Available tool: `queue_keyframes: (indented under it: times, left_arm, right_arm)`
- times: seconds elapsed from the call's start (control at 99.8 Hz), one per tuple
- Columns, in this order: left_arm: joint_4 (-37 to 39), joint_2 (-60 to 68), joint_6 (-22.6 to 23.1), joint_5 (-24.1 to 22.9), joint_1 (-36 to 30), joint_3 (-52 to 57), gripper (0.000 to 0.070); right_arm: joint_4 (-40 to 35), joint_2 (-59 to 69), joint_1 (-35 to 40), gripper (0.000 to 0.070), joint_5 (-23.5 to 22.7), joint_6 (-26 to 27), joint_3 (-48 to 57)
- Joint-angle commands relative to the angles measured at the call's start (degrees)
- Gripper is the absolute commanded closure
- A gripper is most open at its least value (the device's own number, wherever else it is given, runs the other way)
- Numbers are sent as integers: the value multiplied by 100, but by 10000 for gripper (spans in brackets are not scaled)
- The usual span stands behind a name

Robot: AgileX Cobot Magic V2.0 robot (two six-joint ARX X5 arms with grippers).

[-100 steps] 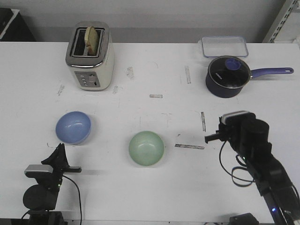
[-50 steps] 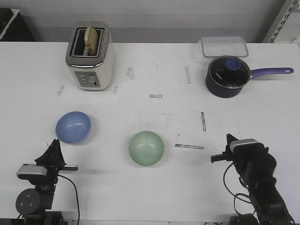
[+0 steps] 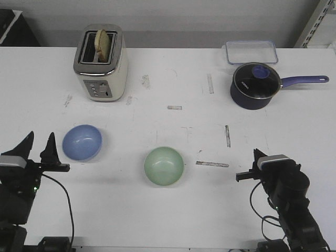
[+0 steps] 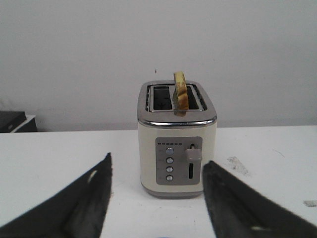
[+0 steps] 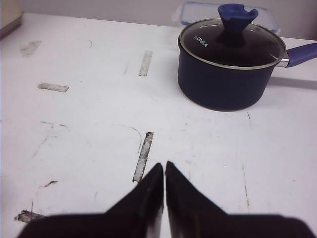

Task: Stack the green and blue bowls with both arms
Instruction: 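Reach the left gripper to the blue bowl and grasp its rim, then lift the blue bowl with the left gripper and carry it over the green bowl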

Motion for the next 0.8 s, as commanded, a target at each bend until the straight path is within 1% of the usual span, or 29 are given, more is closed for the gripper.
queue_keyframes:
  times: [0.0,0.06,0.18,0.271,0.341,0.381,0.591,0.792]
  left_arm:
    - [-365,435,39,7,13,400,200]
    - [-780,839,-127,4,37,699,167]
    - [-1425,1545,-286,4,201,984,163]
    - [-1696,2011,-328,52,398,986,154]
    - [-1902,2409,-365,173,581,986,126]
    - [-1998,2640,-369,271,684,986,125]
    - [-2170,3816,-494,667,1104,986,126]
    - [-2138,4719,-514,680,1279,986,129]
  right_arm:
    - [57,31,-2,700,0,35,57]
    - [57,31,-2,700,0,35,57]
    - [57,31,0,700,0,35,57]
    - [55,31,0,700,-13,35,57]
    - [55,31,0,700,-17,33,57]
    - [55,31,0,700,-20,35,57]
    - [52,31,4,700,-22,35,57]
    - [50,31,4,700,-63,35,57]
